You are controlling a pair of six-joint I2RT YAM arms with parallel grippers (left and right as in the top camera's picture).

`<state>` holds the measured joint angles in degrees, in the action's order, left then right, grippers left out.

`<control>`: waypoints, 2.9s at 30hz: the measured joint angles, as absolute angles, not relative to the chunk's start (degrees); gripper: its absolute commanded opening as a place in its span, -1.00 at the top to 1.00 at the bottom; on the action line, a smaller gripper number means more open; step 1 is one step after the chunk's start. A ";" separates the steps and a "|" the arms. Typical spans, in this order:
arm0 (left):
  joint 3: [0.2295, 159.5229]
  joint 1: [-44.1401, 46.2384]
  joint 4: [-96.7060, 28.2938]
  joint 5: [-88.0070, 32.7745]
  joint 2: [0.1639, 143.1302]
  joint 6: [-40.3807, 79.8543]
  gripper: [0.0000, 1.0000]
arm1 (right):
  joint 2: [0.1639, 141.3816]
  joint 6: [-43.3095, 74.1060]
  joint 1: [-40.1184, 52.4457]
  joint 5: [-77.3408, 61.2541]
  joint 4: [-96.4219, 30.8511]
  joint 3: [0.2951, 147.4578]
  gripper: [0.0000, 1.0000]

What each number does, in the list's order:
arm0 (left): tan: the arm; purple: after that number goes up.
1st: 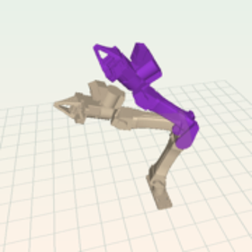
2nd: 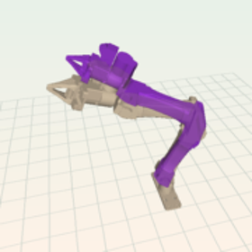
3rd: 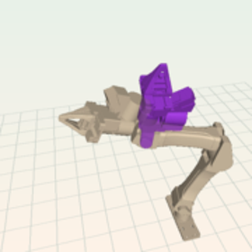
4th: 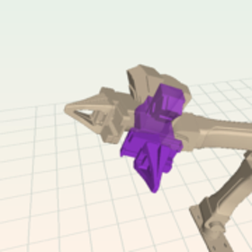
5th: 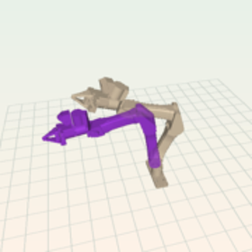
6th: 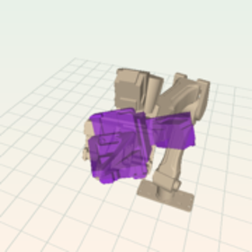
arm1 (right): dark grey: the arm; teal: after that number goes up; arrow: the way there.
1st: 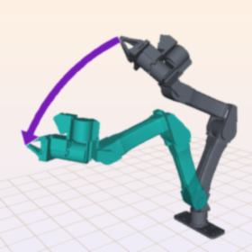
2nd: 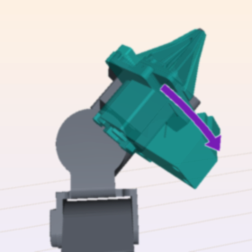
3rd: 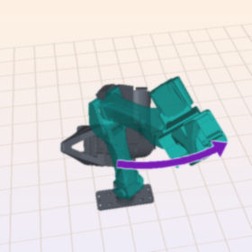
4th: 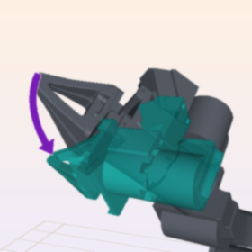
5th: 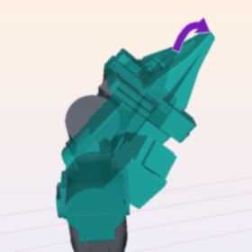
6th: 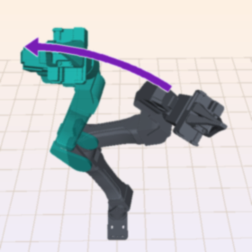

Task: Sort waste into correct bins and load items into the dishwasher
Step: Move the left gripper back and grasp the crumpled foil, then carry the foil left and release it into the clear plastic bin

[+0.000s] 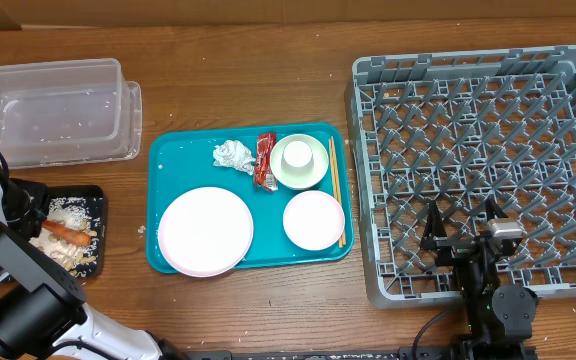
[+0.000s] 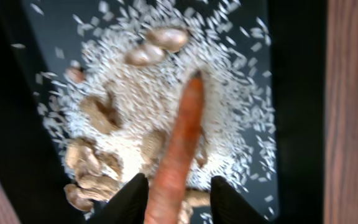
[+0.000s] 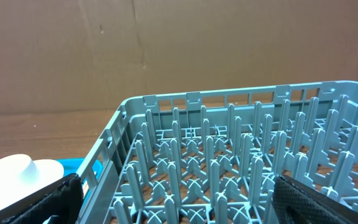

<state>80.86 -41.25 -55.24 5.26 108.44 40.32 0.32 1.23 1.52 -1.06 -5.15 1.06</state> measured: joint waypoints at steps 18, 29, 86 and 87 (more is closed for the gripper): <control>100.31 -37.91 -72.23 -27.46 106.83 22.57 0.39 | 0.32 1.23 1.54 -1.06 -5.19 1.06 -1.00; 101.73 -13.45 -71.22 -27.05 103.39 12.08 -0.47 | 0.32 1.23 1.54 -1.06 -5.15 1.06 -1.00; 115.04 -1.74 -60.29 7.84 109.01 18.31 0.92 | 0.32 1.23 1.52 -1.06 -5.13 1.06 -1.00; 115.39 -3.46 -59.66 8.54 108.03 18.65 0.92 | 0.32 1.23 1.52 -1.06 -5.15 1.06 -1.00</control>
